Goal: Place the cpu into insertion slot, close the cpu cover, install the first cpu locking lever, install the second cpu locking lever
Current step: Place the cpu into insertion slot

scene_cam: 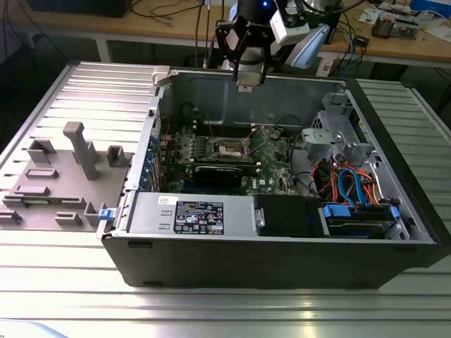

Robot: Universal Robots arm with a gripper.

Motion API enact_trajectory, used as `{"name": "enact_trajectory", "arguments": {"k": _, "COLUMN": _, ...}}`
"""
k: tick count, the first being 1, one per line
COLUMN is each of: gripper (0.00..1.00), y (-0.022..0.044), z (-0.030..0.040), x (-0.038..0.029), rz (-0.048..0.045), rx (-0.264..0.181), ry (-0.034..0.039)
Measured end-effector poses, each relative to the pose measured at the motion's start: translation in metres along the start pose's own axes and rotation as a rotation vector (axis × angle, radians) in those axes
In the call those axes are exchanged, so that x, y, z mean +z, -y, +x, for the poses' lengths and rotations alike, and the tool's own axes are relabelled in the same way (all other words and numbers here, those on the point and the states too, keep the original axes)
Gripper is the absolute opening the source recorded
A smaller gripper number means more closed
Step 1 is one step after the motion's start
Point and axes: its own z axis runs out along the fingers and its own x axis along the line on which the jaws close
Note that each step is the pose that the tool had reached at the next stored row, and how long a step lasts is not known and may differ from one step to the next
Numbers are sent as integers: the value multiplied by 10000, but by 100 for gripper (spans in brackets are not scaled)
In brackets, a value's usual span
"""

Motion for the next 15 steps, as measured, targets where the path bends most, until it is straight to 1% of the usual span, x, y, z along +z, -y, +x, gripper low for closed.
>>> {"name": "enact_trajectory", "arguments": {"k": 12, "gripper": 54, "y": 0, "z": 0, "x": 0, "rz": -1, "rx": 48, "ry": 5}}
{"name": "enact_trajectory", "arguments": {"k": 15, "gripper": 54, "y": 0, "z": 0, "x": 0, "rz": -5, "rx": 242, "ry": 22}}
